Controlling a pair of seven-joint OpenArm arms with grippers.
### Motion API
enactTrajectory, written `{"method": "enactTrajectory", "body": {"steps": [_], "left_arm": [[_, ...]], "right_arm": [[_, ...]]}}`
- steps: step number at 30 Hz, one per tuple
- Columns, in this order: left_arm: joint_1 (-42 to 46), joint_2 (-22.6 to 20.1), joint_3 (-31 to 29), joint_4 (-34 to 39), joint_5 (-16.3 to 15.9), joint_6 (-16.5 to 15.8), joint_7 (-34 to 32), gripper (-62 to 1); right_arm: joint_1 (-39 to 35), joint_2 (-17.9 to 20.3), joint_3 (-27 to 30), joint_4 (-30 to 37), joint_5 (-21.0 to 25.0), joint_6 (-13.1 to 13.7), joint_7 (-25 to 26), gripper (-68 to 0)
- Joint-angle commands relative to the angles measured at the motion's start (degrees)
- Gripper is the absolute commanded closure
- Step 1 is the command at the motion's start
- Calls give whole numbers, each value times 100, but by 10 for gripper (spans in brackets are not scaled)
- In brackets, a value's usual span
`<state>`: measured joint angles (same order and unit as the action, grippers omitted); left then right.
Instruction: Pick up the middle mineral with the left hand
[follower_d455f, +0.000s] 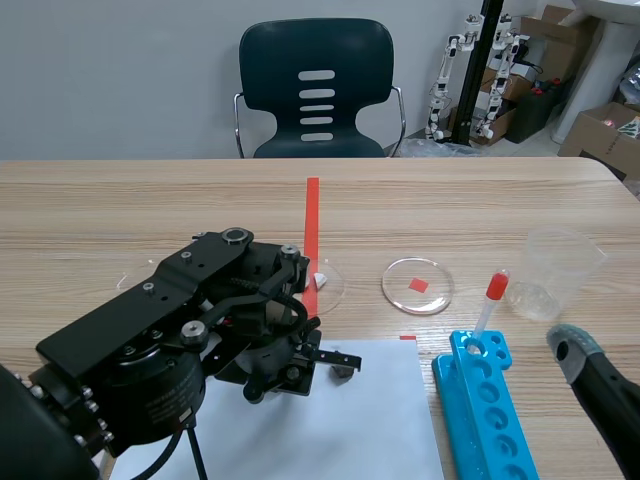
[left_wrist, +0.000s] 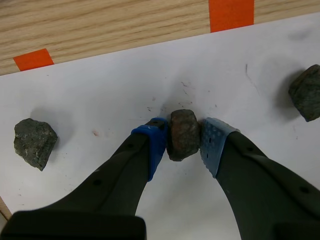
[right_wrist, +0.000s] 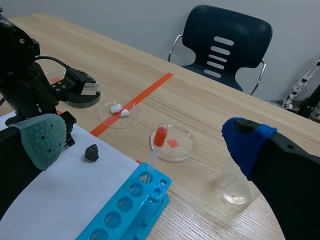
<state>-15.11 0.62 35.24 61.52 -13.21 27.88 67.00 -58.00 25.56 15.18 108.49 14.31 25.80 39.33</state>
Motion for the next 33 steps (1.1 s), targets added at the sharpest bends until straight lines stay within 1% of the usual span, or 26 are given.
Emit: {"method": "enactTrajectory", "body": {"steps": [1, 5, 8, 13, 16, 19, 24, 25, 26, 27, 30, 33], "left_arm": [[-28, -2, 4, 42, -7, -2, -31, -145], [-13, -2, 4, 127, -4, -2, -170, -145], [24, -50, 4, 369, -2, -11, -369, -145], [350, -328, 4, 1193, 0, -15, -1270, -145], [629, -599, 4, 1746, 0, -17, -1681, -145], [942, -966, 4, 2319, 2, -17, -2332, -145], [1604, -1794, 4, 3222, -4, -31, -3703, -145], [1740, -1939, 2, 3340, -2, -83, -3956, -145], [1880, -2079, -17, 3451, -2, -225, -4258, -145], [2039, -2210, -72, 3554, -2, -470, -4588, -145], [2511, -2514, -361, 3788, -2, -1338, -5458, -145], [2920, -2695, -765, 3869, 0, -2310, -6266, -145]], "right_arm": [[-9, 61, 17, 81, 42, -4, 81, -679], [-9, 61, 17, 81, 42, -4, 81, -679], [-11, 61, 17, 81, 42, -4, 81, -679], [-11, 61, 17, 81, 42, -4, 83, -679], [-11, 61, 17, 81, 42, -4, 83, -679], [-11, 61, 17, 81, 42, -4, 83, -679], [-11, 61, 17, 81, 42, -4, 81, -679], [-11, 61, 17, 81, 42, -4, 81, -679], [-11, 61, 17, 81, 42, -4, 81, -679], [-11, 61, 17, 81, 42, -4, 81, -679], [-11, 61, 17, 81, 42, -4, 81, -679], [-11, 61, 17, 81, 42, -4, 81, -679]]}}
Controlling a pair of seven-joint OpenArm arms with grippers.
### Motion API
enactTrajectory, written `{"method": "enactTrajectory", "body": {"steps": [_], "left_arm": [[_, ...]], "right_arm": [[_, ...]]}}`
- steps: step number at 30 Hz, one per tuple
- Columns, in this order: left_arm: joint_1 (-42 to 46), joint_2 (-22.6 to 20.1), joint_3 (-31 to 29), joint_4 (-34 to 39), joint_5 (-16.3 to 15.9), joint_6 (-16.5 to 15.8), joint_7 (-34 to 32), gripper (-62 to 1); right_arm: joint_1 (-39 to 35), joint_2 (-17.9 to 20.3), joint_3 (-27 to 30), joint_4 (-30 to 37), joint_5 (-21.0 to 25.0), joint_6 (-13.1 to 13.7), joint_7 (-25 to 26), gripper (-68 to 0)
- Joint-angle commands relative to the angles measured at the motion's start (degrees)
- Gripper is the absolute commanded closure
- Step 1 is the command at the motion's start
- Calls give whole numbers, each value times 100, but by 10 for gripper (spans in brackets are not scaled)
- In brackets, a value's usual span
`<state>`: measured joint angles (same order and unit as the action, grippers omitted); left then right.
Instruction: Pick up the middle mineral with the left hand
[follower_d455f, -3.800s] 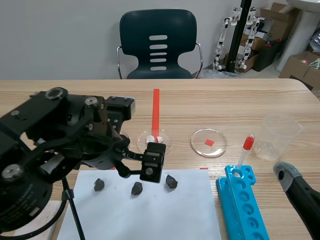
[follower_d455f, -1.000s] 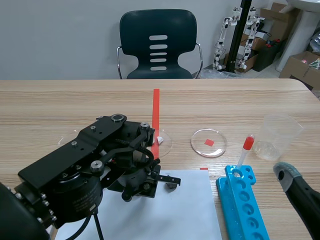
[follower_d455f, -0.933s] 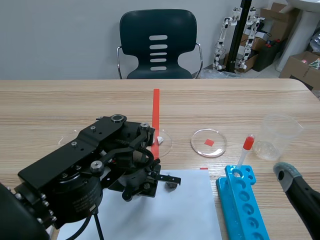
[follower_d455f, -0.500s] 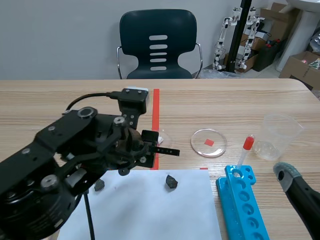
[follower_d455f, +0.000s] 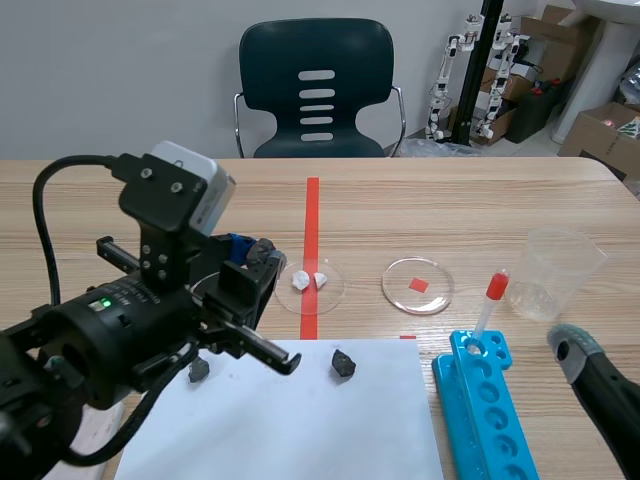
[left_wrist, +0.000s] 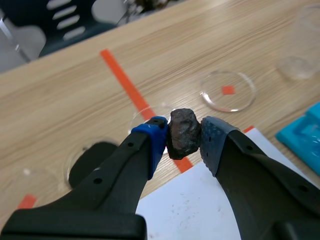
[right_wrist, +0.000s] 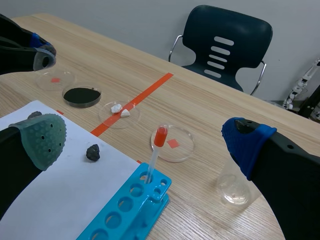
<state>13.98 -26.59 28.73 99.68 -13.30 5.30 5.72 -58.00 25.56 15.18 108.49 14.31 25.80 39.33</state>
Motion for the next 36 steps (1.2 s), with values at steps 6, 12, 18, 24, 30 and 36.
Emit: {"method": "enactTrajectory", "body": {"steps": [6, 12, 18, 24, 30, 36], "left_arm": [[667, -129, -1165, 52, -57, -1318, -990, -145], [1200, -125, -2208, 52, -367, -1932, -1283, -145], [1707, -127, -2806, 52, -367, -2033, -1812, -145], [2223, -127, -3136, 52, -361, -2061, -2459, -145], [2579, -125, -3204, 52, -125, -2072, -2804, -145], [2841, -125, -3204, 52, 256, -2076, -3285, -145]], "right_arm": [[-11, 61, 17, 81, 42, -4, 81, -679], [-11, 61, 17, 81, 42, -4, 81, -679], [-11, 61, 17, 81, 42, -4, 83, -679], [-11, 61, 17, 81, 44, -2, 83, -679], [-11, 61, 17, 81, 44, -2, 83, -679], [-11, 61, 17, 81, 44, -2, 83, -679]]}}
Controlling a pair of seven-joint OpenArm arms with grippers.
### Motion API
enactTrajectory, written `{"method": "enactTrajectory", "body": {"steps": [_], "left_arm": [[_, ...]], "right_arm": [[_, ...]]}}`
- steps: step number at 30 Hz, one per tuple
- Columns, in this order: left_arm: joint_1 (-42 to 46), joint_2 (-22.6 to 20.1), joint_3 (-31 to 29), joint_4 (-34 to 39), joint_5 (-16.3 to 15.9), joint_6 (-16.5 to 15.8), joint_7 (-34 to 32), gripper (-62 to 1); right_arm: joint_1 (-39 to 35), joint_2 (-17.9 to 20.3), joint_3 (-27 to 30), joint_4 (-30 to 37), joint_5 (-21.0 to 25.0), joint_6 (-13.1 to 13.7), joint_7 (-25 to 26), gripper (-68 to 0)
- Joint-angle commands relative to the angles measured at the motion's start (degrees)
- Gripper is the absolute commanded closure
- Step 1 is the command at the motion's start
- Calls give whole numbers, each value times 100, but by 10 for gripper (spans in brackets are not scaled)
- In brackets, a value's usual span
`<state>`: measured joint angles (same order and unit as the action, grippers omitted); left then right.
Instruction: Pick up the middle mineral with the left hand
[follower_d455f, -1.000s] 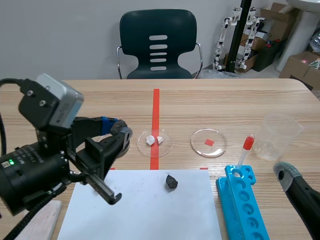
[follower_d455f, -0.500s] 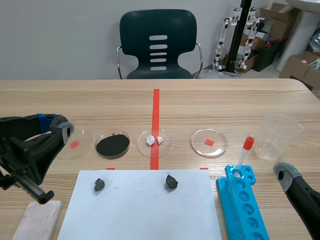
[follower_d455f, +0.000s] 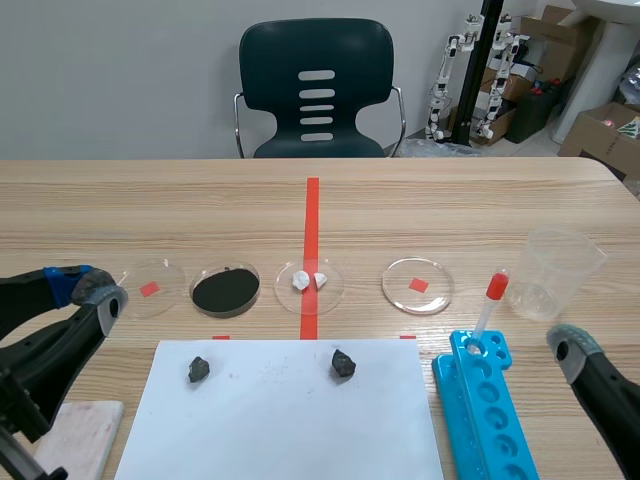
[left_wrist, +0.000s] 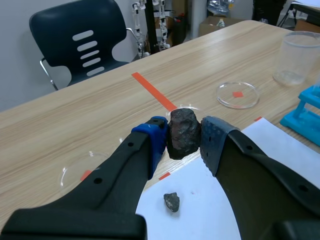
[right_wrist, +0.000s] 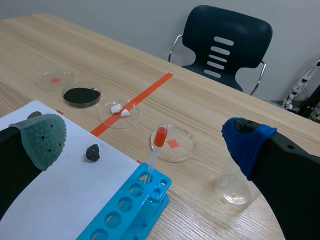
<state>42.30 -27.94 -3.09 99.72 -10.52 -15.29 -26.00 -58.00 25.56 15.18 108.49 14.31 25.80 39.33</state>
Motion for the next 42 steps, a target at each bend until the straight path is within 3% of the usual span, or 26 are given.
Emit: {"method": "enactTrajectory", "body": {"steps": [1, 42], "left_arm": [[61, 11, -22, 48, -11, -13, -127, -145], [243, 13, -20, 48, -11, -13, -142, -145]], "right_arm": [[-11, 61, 17, 81, 44, -2, 85, -679], [-11, 61, 17, 81, 42, -2, 81, -679]]}}
